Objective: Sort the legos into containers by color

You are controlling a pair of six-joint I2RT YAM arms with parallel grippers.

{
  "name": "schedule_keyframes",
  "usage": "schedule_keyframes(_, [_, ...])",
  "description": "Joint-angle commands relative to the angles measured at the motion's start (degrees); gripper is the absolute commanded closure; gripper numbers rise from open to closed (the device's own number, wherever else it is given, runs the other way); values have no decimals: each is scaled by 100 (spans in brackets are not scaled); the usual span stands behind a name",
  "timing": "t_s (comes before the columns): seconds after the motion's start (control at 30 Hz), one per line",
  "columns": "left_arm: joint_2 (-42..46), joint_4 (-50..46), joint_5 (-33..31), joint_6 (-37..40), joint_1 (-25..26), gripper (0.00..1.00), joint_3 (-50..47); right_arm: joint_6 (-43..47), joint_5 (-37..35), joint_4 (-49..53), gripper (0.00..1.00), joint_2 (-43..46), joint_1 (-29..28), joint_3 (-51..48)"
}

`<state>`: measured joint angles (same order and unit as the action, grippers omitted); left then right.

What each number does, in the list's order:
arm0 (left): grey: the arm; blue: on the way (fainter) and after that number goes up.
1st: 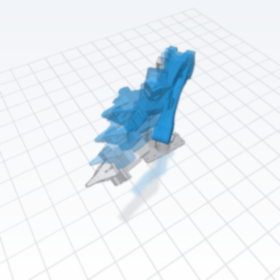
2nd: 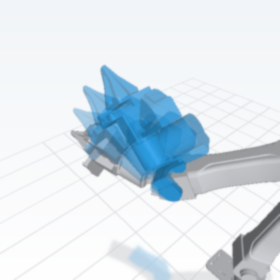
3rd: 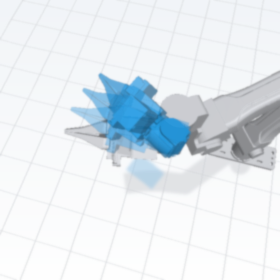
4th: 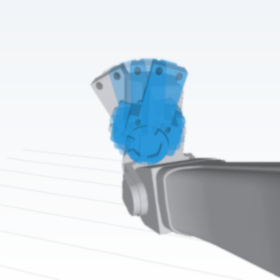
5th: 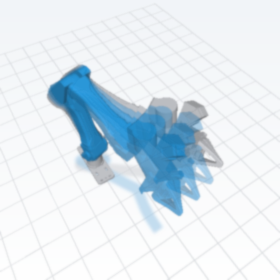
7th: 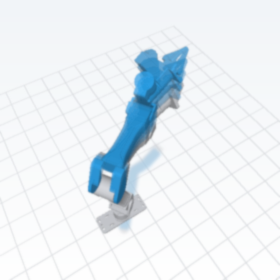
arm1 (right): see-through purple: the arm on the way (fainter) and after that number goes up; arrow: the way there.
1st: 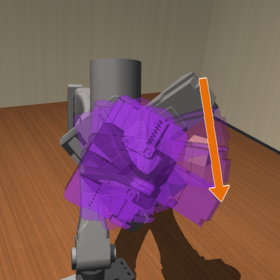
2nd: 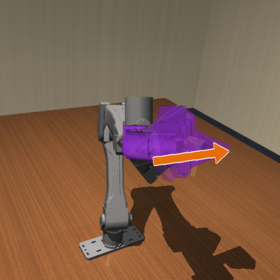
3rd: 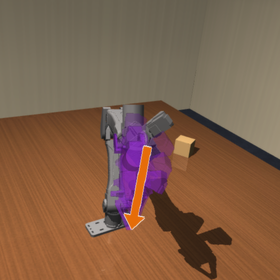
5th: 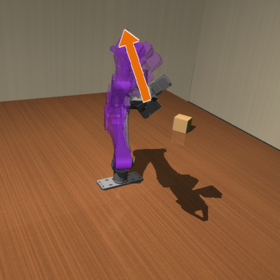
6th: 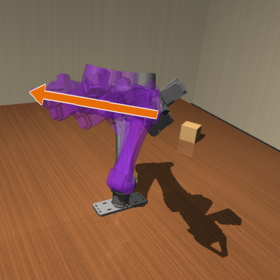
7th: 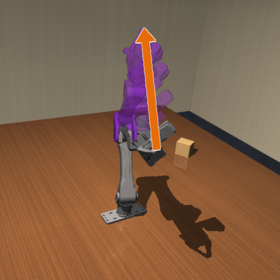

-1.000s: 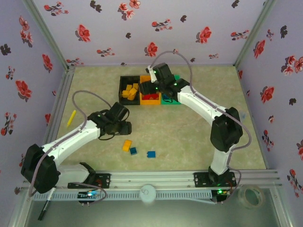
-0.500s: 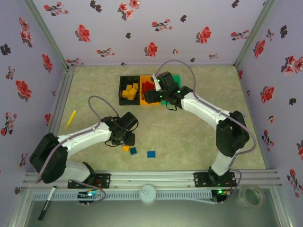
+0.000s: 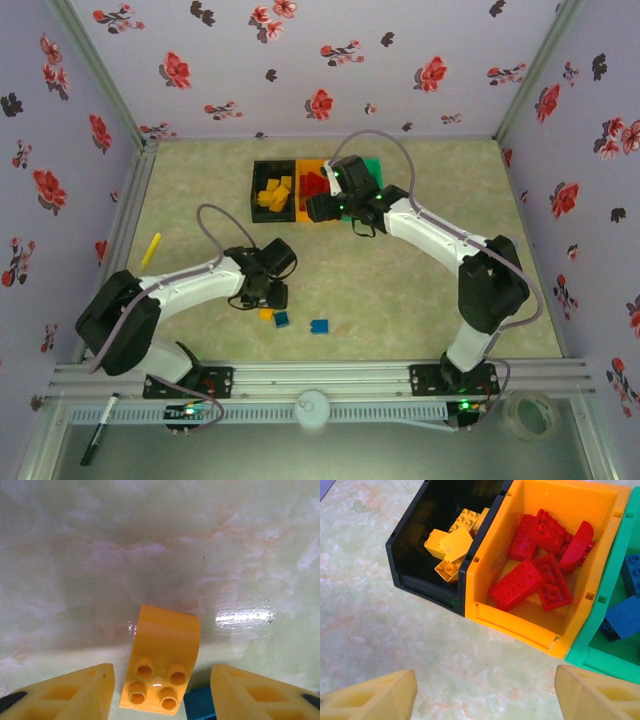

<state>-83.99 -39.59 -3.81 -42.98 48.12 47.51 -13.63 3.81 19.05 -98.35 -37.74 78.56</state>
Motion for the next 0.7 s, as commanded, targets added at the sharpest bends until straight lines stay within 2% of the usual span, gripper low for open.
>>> schedule_keyframes(0.0, [-114, -14, 51, -45, 48, 49, -74, -96, -87, -103, 27, 167, 39, -58])
schedule_keyframes(0.33, [-283, -2, 21, -56, 45, 54, -92, -122, -112, -80, 27, 252, 39, -181])
schedule_keyframes(0.67, [-360, -94, -140, -13, 40, 64, 69, -123, -204, -61, 27, 383, 45, -281])
